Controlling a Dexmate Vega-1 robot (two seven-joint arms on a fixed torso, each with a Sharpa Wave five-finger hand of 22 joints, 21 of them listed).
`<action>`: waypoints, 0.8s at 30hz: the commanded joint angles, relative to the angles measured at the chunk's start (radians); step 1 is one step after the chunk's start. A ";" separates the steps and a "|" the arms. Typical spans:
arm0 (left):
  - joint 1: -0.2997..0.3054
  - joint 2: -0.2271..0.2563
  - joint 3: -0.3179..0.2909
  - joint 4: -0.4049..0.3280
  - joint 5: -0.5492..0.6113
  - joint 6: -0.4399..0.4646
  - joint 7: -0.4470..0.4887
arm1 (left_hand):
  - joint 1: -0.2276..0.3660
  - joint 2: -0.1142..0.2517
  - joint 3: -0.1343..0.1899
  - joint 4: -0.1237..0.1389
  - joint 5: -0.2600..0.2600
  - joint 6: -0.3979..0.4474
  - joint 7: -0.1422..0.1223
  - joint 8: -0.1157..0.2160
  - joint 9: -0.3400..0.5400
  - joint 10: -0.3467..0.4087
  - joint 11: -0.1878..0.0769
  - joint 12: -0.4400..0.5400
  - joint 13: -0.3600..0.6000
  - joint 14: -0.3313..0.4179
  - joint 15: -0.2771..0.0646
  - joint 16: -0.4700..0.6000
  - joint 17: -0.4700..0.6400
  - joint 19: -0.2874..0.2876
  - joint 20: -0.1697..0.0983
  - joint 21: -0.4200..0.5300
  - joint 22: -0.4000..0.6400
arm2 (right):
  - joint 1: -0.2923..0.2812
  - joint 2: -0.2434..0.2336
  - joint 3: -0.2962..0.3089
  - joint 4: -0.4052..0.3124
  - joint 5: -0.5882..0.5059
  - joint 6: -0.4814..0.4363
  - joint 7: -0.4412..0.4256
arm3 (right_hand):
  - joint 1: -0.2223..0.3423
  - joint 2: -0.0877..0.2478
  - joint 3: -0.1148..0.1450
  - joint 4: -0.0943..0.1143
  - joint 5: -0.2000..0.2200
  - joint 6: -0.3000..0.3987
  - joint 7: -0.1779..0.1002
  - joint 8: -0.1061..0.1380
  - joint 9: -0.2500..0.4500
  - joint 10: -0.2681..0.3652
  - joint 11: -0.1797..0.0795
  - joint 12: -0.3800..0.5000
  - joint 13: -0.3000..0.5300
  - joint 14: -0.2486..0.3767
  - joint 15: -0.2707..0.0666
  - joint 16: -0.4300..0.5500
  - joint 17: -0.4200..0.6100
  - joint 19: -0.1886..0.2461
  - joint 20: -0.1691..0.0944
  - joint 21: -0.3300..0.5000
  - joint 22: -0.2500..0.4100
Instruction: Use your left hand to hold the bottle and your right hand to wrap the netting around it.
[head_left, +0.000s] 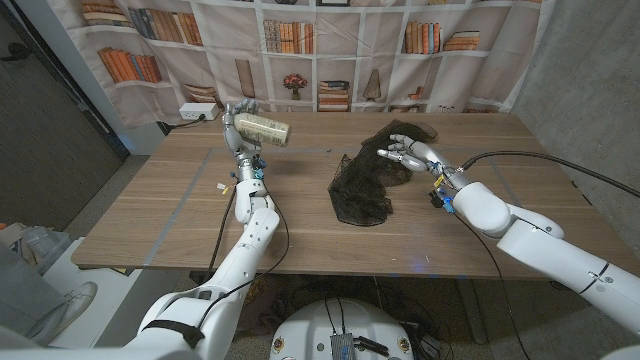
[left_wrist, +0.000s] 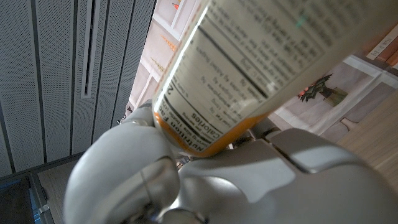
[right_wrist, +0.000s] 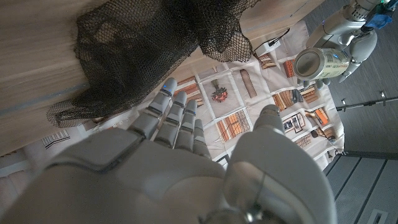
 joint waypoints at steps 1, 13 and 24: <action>0.010 -0.015 -0.015 -0.010 -0.032 0.025 -0.014 | -0.061 0.062 0.104 0.097 -0.003 0.004 -0.006 0.007 0.002 0.008 -0.002 0.009 0.003 -0.003 -0.146 -0.002 0.005 -0.007 -0.046 0.006 0.002 | 0.009 -0.019 -0.039 -0.081 -0.119 -0.126 0.005 | -0.002 -0.001 -0.002 0.011 -0.002 0.038 -0.010 0.016 0.008 0.024 -0.002 0.017 0.014 0.046 -0.046 0.021 0.018 0.044 -0.001 0.028 0.011; 0.017 -0.016 -0.019 -0.020 -0.043 0.050 -0.016 | -0.062 0.063 0.104 0.097 -0.004 0.002 -0.007 0.008 -0.005 0.006 -0.004 0.011 0.003 -0.001 -0.148 -0.003 0.005 -0.010 -0.046 0.011 -0.001 | 0.022 0.004 -0.100 -0.139 -0.234 -0.251 -0.013 | -0.018 -0.024 -0.015 0.016 0.001 0.039 0.089 0.016 0.017 0.078 0.030 0.051 0.038 0.118 -0.052 0.053 0.052 0.090 0.001 0.077 0.036; 0.031 -0.025 -0.030 -0.045 -0.084 0.093 -0.049 | -0.063 0.063 0.105 0.097 -0.005 0.002 -0.009 0.010 -0.010 0.008 -0.005 0.015 0.003 0.001 -0.148 -0.003 0.005 -0.012 -0.045 0.017 -0.003 | 0.071 0.012 -0.190 -0.182 -0.354 -0.357 0.043 | -0.048 -0.050 -0.037 0.026 0.005 0.046 0.170 0.014 0.019 0.110 0.065 0.061 0.048 0.157 -0.036 0.074 0.077 0.124 0.023 0.116 0.052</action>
